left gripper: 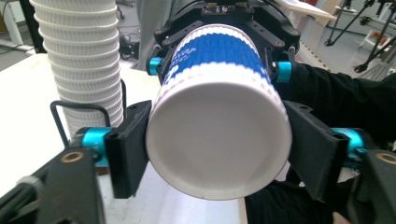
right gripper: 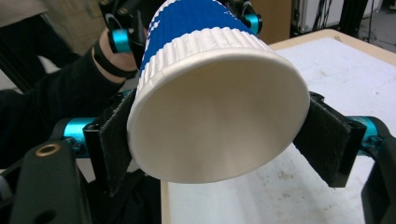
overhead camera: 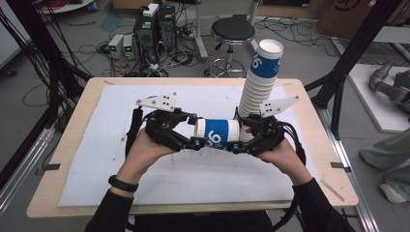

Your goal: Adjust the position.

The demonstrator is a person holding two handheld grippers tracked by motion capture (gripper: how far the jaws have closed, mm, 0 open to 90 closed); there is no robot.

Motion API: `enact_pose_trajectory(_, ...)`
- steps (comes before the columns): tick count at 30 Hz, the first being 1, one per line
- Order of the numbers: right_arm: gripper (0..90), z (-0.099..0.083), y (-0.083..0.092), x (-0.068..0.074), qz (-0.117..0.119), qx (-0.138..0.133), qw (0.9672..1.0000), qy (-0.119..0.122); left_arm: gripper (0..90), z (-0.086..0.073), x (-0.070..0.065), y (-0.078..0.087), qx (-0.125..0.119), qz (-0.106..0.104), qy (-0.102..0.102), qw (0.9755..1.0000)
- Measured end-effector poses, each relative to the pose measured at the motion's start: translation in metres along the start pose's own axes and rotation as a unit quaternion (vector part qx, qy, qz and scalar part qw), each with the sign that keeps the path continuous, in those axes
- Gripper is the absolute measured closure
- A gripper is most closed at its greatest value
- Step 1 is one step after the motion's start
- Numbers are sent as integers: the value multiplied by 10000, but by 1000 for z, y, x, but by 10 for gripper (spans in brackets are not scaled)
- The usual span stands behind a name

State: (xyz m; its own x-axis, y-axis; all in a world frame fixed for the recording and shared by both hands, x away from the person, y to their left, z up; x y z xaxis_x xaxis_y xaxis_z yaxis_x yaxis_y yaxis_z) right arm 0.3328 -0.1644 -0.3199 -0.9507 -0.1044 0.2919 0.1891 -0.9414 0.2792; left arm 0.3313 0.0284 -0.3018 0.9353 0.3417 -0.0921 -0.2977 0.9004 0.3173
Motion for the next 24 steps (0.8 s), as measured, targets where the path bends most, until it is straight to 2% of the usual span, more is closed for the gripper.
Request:
enact_pose_trajectory(3,201,-2,-1,0,9,105,9999,-31,225,-2,0,-1,168,32,-29,9998)
enact_pose_trajectory(7,201,-3,-3,1,14,294,9996,-55,218,-6,-1,-4,492,129,-186,9985)
enact_pose_trajectory(10,198,-4,-4,1,-29,372,9993,-28,291,-8,-2,-5,575,6,-259,9980)
enact_pose_trajectory(14,164,-1,-1,1,-37,173,9998,-37,294,-5,-1,-5,390,-51,-194,9990)
enact_pose_trajectory(18,163,4,3,3,40,-96,9999,-28,298,0,-1,-2,14,-126,-101,9999)
enact_pose_trajectory(22,160,7,5,4,-62,-302,9995,-63,299,2,2,1,-118,-73,-102,9999)
enact_pose_trajectory(24,142,8,7,3,-117,-409,9990,-105,299,3,3,3,-244,-115,-52,9996)
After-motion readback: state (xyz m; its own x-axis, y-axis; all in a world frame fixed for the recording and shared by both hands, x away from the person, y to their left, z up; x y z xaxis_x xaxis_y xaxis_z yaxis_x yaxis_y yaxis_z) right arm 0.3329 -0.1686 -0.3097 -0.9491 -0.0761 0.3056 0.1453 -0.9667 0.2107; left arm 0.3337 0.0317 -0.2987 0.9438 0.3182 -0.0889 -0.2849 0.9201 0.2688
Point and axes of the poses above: each handheld gripper's, and its own axes: y roughly backward along the jaws, z roughly out of its top, x roughly to its left, the point moved 6 cm from there along -y, roughly forward along the jaws, and after that the axes turned 15 degrees about z, right-handed, at the moved point
